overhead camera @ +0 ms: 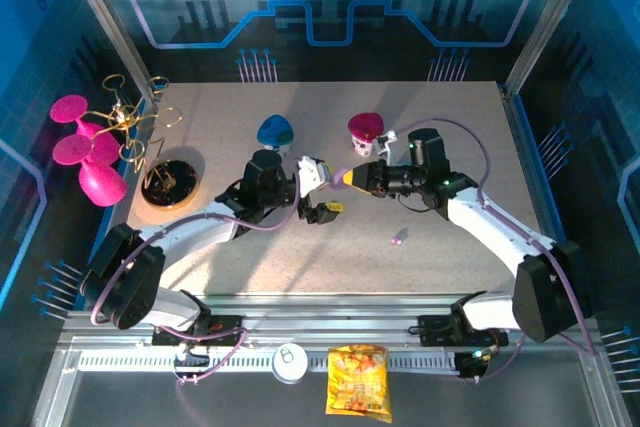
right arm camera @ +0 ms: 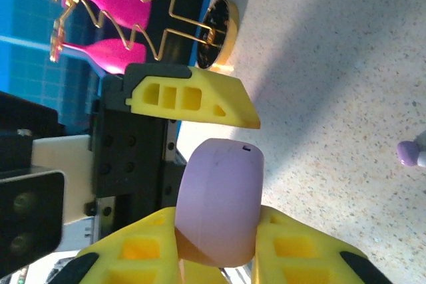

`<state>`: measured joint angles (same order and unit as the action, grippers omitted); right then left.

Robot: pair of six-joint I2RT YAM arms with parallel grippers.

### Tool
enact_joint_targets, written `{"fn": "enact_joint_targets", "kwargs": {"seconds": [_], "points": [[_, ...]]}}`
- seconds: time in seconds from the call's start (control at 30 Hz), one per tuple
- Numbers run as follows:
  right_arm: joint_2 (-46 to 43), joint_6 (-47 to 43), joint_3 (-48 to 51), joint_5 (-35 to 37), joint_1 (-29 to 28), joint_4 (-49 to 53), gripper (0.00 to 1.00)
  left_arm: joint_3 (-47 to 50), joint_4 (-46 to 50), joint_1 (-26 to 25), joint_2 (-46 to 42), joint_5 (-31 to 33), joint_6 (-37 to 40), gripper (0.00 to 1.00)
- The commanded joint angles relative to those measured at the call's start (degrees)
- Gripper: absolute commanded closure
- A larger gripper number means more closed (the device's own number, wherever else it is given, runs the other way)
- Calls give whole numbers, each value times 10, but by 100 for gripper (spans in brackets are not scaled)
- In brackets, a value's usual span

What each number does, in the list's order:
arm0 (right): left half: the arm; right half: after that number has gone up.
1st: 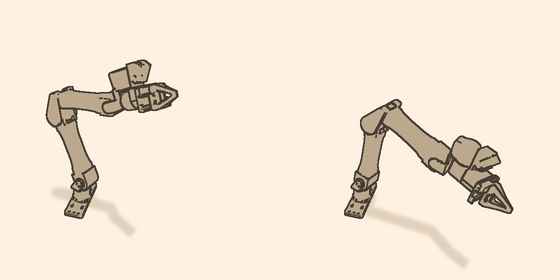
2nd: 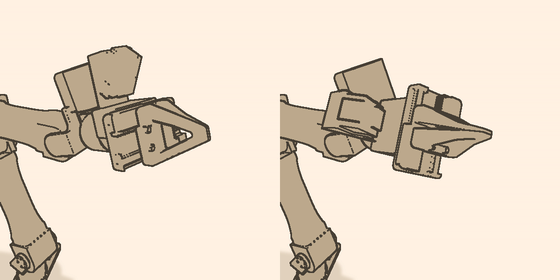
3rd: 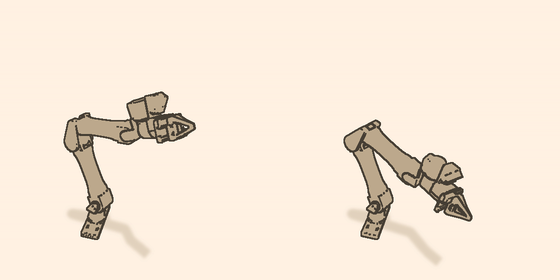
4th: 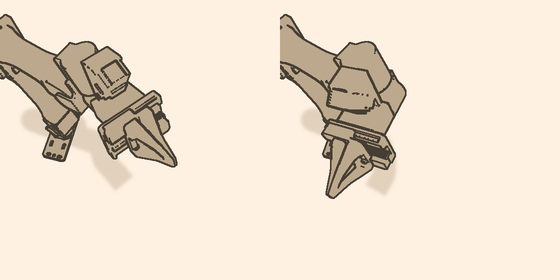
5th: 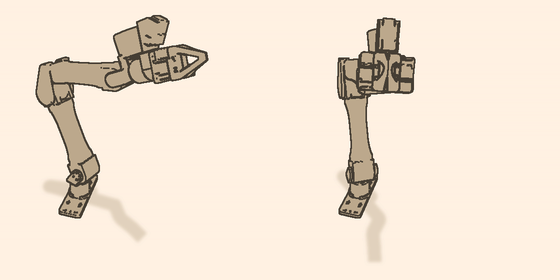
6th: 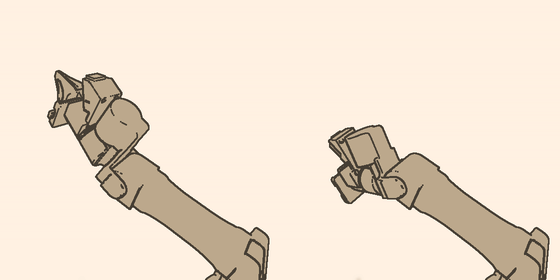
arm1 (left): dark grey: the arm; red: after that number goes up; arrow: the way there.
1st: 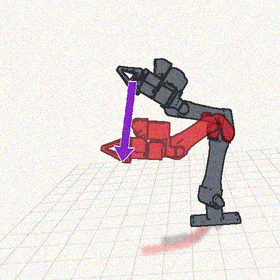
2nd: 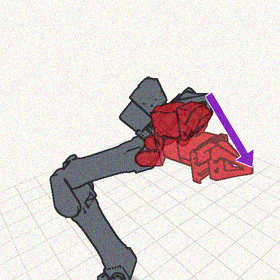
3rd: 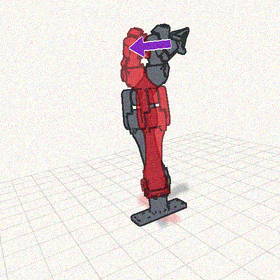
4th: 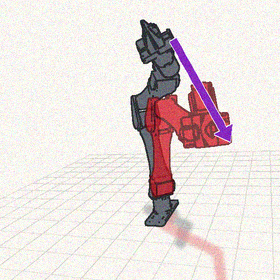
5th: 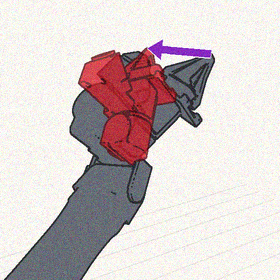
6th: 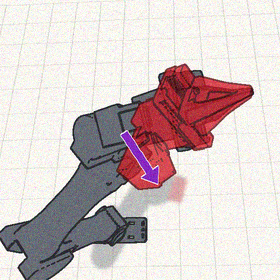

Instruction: Insert wireless bluetooth earbuds into charging case

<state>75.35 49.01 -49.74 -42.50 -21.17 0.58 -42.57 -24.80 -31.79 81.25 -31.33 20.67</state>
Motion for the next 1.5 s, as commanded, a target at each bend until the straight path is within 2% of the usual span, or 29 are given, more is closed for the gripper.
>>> {"fn": "enact_joint_targets", "kwargs": {"seconds": [0.0,0.07,0.2,0.37,0.7,0.87,1.23,1.47], "points": [[-24,91,37,-39,22,-123,90,28,-164,-2,-19,-5,-71,4],[-26,153,61,-59,33,-210,90,45,-242,0,-14,1,-109,1],[-21,279,102,-80,52,-381,90,59,-404,7,26,3,-190,1],[-21,358,114,-76,55,-481,91,46,-487,7,65,10,-217,1],[-39,389,124,-66,50,-511,91,46,-536,7,74,-1,-245,11],[-47,397,126,-62,39,-519,91,37,-539,6,81,-18,-255,19],[-40,399,117,-54,9,-531,92,33,-539,5,80,-32,-265,29],[-31,407,115,-50,0,-547,92,32,-540,5,80,-39,-265,40]]}}
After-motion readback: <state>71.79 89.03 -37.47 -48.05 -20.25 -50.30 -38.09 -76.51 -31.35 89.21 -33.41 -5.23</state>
